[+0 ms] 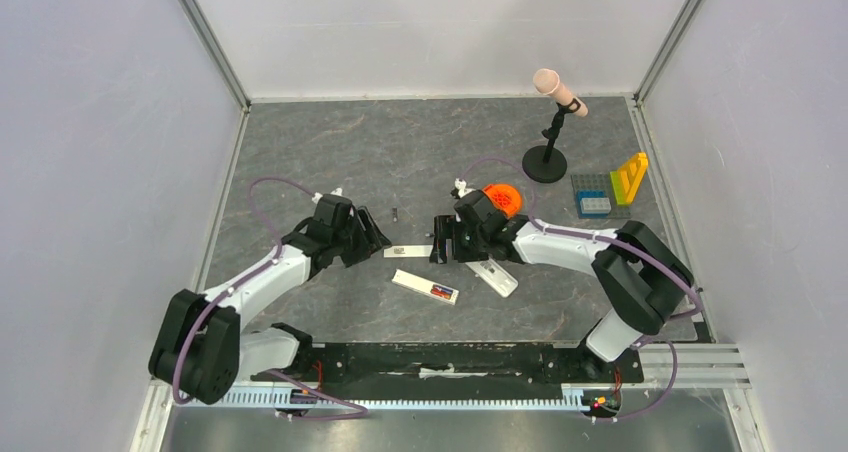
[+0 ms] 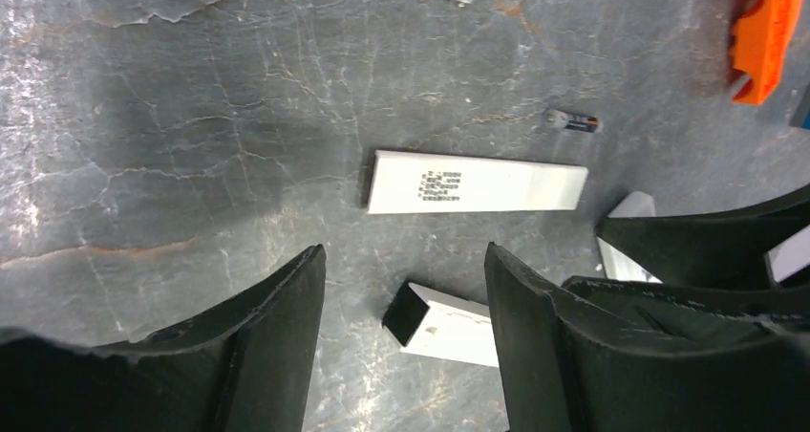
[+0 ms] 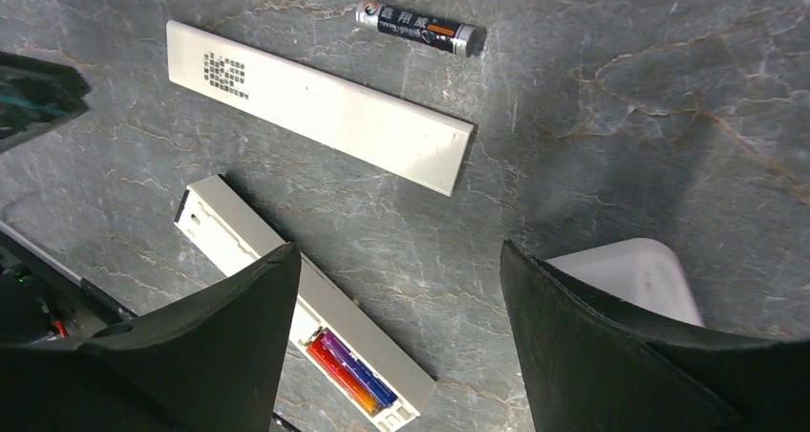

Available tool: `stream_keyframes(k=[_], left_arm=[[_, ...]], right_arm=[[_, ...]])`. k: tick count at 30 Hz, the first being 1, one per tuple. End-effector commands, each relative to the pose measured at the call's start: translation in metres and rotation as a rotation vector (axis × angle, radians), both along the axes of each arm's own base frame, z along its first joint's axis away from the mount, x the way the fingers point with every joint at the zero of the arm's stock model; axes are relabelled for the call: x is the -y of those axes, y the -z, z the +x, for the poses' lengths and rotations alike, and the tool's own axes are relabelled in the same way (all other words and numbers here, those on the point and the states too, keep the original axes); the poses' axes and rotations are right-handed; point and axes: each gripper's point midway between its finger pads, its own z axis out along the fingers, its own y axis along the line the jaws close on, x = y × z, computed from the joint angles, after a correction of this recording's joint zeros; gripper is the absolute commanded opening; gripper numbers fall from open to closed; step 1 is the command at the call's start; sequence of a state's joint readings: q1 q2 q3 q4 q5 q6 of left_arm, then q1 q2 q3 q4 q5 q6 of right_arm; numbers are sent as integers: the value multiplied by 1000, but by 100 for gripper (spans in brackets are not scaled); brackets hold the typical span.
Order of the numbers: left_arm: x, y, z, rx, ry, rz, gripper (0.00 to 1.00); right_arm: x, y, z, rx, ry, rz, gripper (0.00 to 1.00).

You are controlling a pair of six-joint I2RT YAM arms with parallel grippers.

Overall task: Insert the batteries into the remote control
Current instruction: Adjust the remote control at the center of the board, then pick up the battery cover at the center of the board.

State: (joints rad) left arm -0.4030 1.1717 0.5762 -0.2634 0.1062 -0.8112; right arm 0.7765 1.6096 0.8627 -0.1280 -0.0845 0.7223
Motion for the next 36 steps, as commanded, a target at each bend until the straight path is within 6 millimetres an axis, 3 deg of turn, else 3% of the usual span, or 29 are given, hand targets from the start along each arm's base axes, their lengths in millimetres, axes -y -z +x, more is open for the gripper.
stream_keyframes(k=[1, 7, 12, 16, 31, 36], left_arm=[[4, 15, 14, 16, -34, -25, 65], [6, 36, 19, 3, -56, -31, 58], [6, 40, 28, 23, -71, -23, 56], [13, 44, 21, -22, -55, -59, 53], [43, 31, 9, -48, -38, -313, 49], [50, 28, 9, -22, -35, -400, 40]], right_arm=[[-18, -16, 15, 21, 25, 82, 78], [-12, -7, 24, 45, 64, 36, 76], [-10, 1, 32, 64, 85, 16, 73], [-13, 6, 30, 44, 76, 24, 69], [-16, 33, 18, -30, 68, 41, 62], [-16, 45, 11, -67, 73, 49, 59]])
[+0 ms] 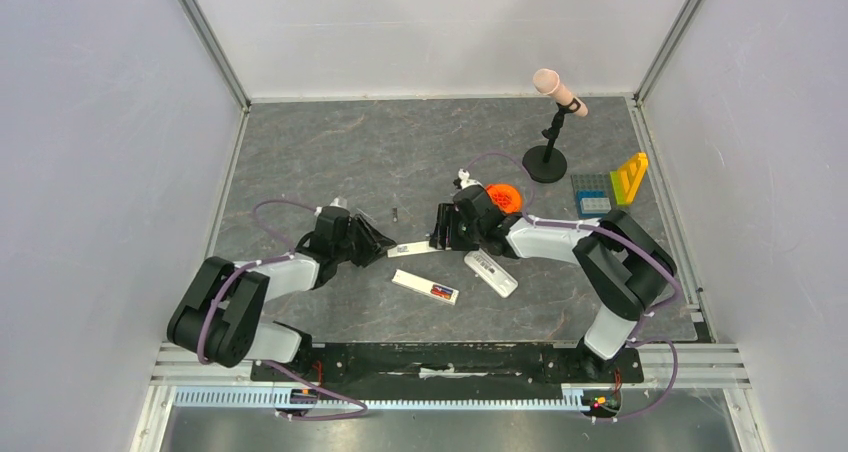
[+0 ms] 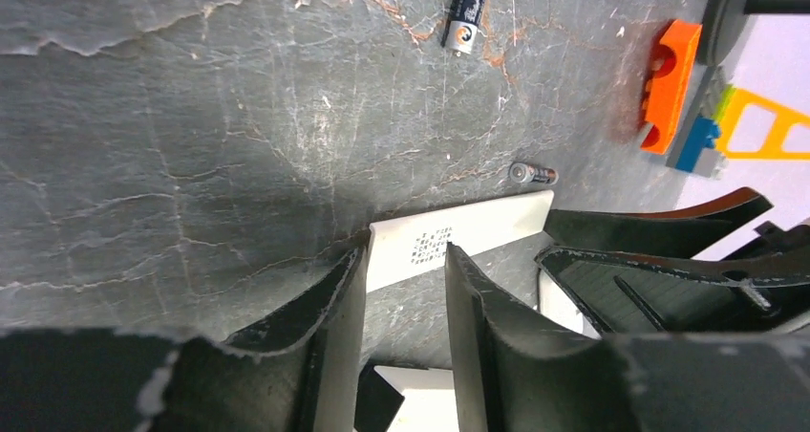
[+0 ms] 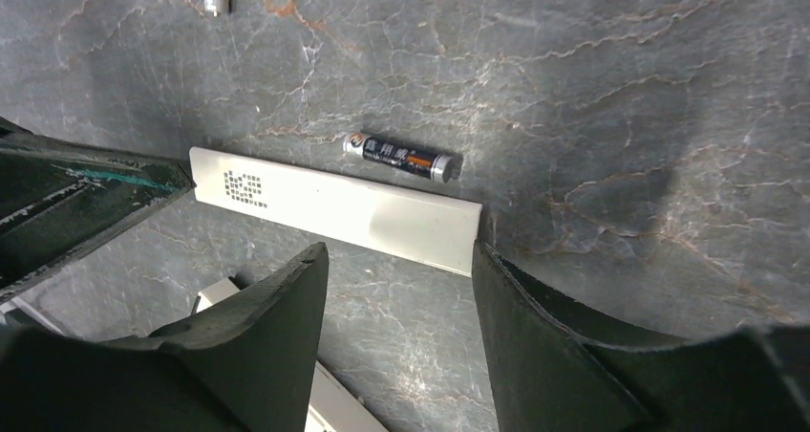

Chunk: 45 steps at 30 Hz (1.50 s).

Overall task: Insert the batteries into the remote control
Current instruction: Pick up the battery cover at the center of the board.

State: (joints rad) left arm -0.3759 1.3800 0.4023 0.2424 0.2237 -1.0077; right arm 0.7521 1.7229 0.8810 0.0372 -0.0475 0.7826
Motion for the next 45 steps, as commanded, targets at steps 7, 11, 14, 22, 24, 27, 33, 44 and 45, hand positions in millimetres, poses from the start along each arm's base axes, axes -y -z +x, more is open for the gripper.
stream_keyframes(k=[7, 11, 14, 22, 24, 27, 33, 44, 45], left_arm=[[22, -7, -12, 25, 18, -221, 39], [21, -12, -11, 67, -4, -261, 43], [21, -18, -10, 98, -4, -276, 43], [24, -27, -12, 104, 84, -206, 40], [28, -30, -14, 99, 120, -205, 40], [42, -36, -18, 99, 183, -215, 40], [70, -41, -21, 97, 271, -218, 38], [95, -48, -28, 112, 326, -218, 37], [98, -49, -29, 112, 334, -218, 37]], right_arm=[[3, 46, -30, -149, 6, -12, 56], [5, 51, -31, -158, 9, -22, 56], [4, 48, -32, -145, -1, -5, 56], [-5, 8, -25, -58, -66, 34, 54], [-5, 0, -25, -49, -75, 35, 54], [-3, -12, -27, -33, -74, 45, 54], [7, -29, -34, -5, -58, 51, 54], [21, -51, -38, 51, -39, 53, 55], [23, -52, -39, 51, -36, 50, 55]])
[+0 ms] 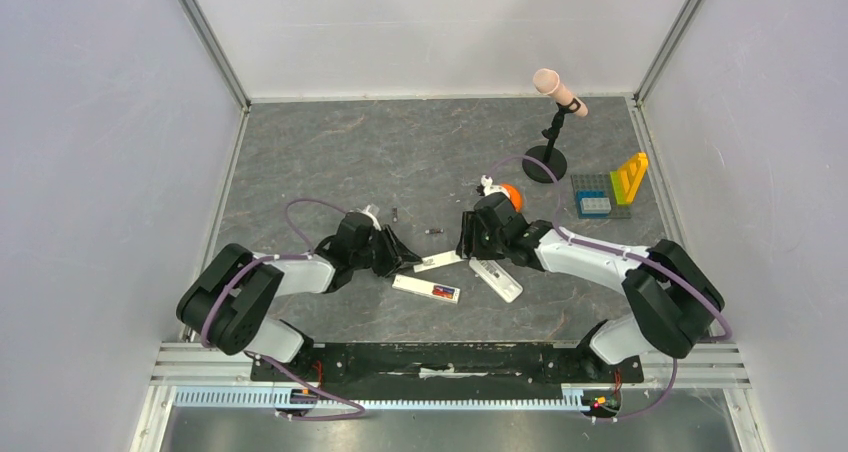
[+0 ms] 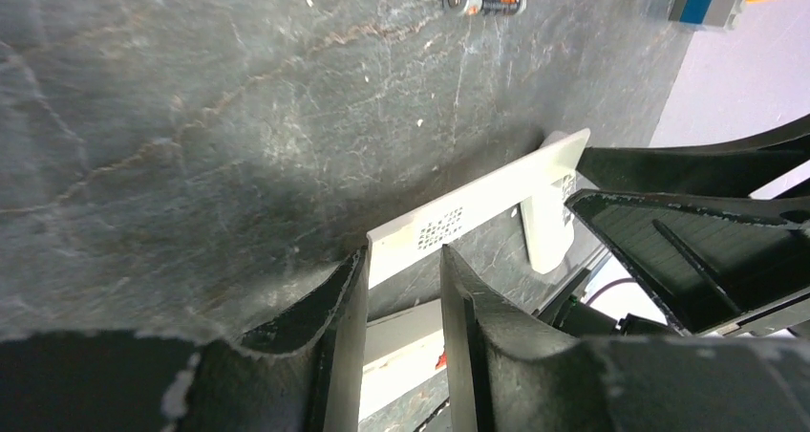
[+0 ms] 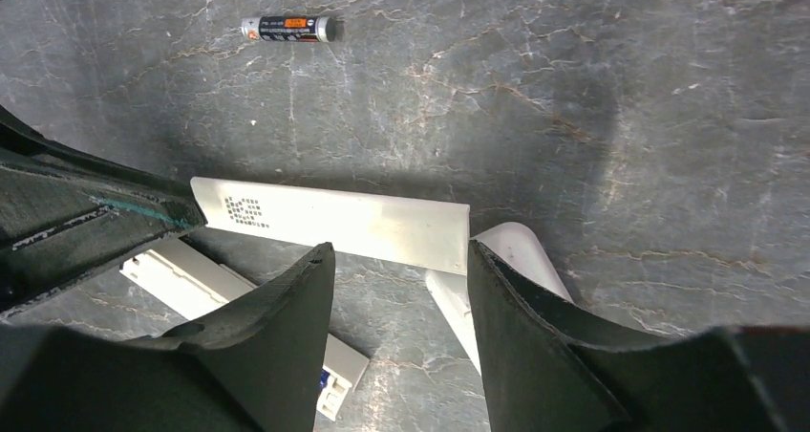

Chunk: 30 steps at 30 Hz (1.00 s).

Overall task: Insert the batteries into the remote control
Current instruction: Pick up the battery cover at the center of the board.

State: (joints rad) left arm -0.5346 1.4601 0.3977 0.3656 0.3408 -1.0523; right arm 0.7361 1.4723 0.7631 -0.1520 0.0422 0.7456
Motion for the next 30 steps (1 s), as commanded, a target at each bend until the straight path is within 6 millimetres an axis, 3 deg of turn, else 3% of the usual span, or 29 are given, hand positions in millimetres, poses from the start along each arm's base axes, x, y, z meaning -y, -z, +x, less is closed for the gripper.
stream_keyframes(k=[1, 8, 14, 19, 30], left_arm=[[42, -47, 5, 130, 122, -124, 37], [68, -45, -6, 118, 203, -113, 37], [88, -35, -13, 93, 264, -90, 37], [99, -28, -18, 78, 289, -66, 36], [94, -18, -18, 62, 262, -4, 33]], right_arm=[[-32, -33, -12, 34, -86, 153, 55], [-14, -34, -25, 27, -59, 138, 55], [6, -20, -41, -6, -22, 106, 55], [22, -13, -41, 8, 23, 56, 56], [41, -12, -32, 42, 56, -13, 66]])
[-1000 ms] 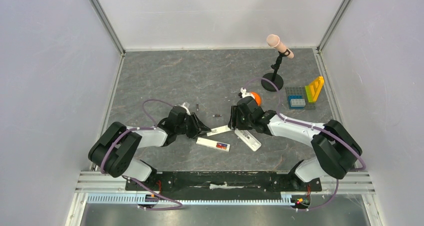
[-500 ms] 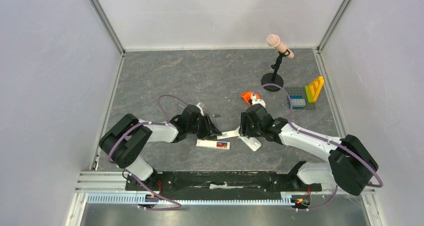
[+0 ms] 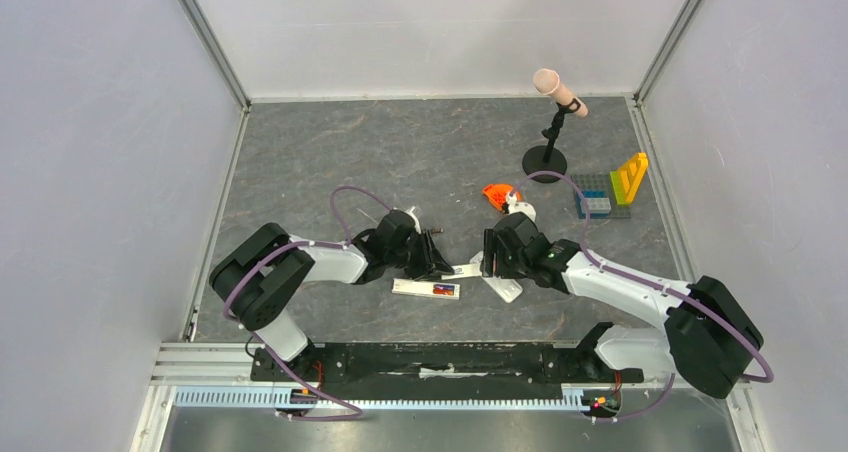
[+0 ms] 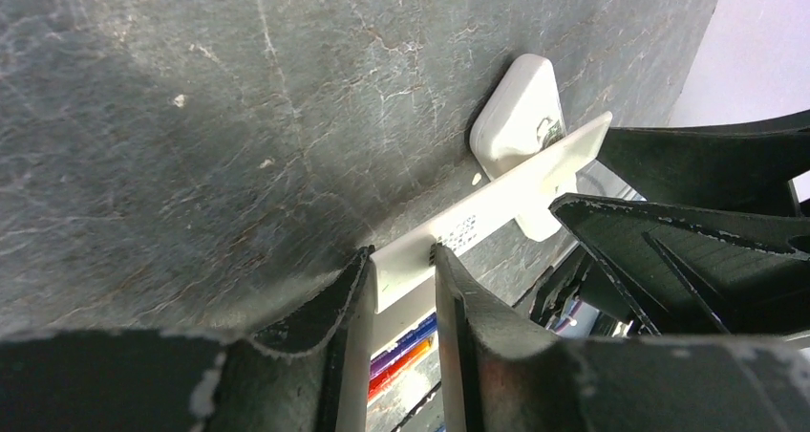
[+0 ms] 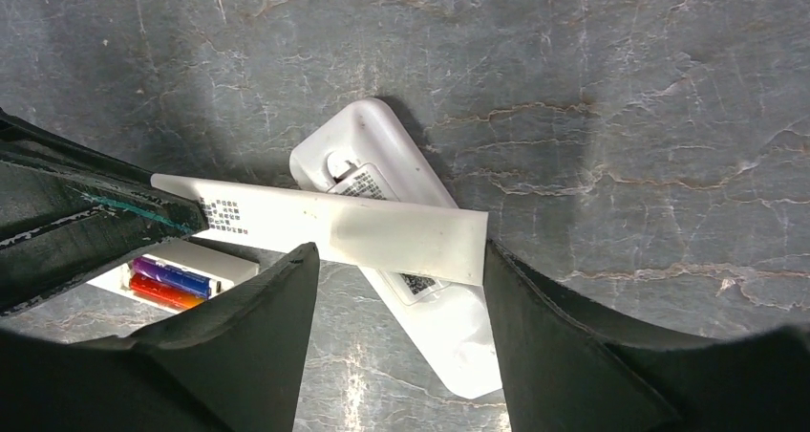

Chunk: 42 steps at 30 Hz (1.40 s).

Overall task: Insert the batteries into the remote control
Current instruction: Pick up the battery cover at the center of the board.

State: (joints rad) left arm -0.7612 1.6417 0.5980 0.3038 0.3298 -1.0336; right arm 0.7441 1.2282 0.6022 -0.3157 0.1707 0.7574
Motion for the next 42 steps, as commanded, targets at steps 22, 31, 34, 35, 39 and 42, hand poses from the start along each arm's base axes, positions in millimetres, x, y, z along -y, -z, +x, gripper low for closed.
stream_keyframes(k=[22, 31, 34, 35, 39, 42], left_arm=[[27, -68, 16, 165, -43, -278, 12], [33, -115, 13, 241, 10, -363, 2], [33, -148, 6, 264, 50, -414, 2], [31, -159, 4, 280, 58, -420, 2], [12, -192, -11, 324, 98, -384, 2], [-7, -215, -26, 358, 143, -367, 2]], right_arm=[[-12, -9, 7, 25, 17, 130, 61], [-17, -52, 13, 105, -22, 188, 82], [-22, -75, 9, 133, -72, 239, 94], [-24, -84, 8, 150, -87, 260, 96], [-30, -117, -4, 202, -154, 359, 98], [-35, -151, -12, 265, -194, 451, 98]])
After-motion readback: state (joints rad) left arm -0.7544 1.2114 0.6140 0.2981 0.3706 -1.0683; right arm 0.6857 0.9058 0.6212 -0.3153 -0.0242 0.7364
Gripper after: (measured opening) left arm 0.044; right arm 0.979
